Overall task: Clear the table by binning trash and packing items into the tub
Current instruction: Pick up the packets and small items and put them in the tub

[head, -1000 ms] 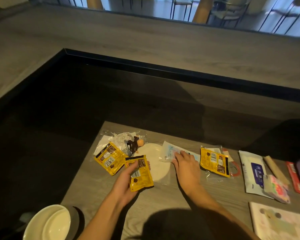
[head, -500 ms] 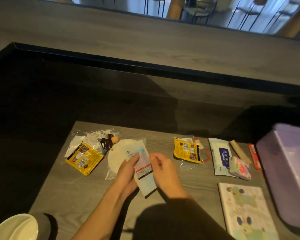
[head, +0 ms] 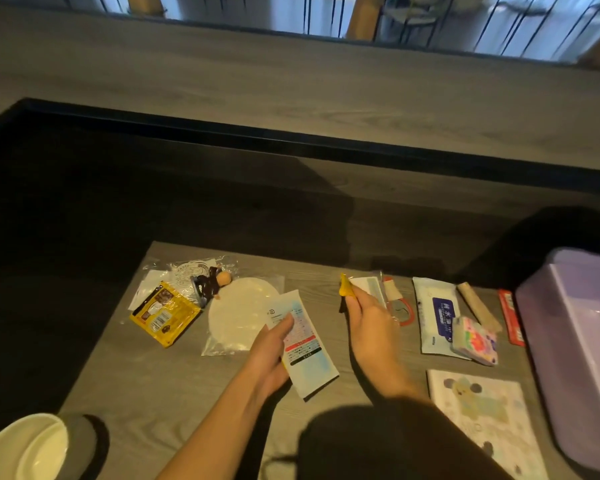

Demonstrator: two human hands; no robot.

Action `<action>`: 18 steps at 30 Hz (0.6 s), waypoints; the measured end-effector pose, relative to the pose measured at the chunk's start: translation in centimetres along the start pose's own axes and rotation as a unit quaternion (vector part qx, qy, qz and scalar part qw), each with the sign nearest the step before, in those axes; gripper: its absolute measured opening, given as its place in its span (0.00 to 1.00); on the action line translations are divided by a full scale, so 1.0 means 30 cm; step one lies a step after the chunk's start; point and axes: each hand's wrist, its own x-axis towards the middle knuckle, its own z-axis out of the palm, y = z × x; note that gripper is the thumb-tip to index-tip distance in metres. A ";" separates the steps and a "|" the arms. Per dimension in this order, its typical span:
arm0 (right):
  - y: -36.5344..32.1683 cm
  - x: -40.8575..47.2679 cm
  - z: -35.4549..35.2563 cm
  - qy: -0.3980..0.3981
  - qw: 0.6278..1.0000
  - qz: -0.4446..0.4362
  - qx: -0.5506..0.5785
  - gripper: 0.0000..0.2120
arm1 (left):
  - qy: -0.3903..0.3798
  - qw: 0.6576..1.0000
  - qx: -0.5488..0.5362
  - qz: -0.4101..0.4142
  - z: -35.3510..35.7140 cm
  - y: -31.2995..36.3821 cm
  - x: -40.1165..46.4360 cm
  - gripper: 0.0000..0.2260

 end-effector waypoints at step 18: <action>0.134 0.042 -0.023 -0.115 0.989 -0.036 -0.088 0.25 | 0.035 0.998 -0.037 0.024 0.120 -0.113 0.022 0.13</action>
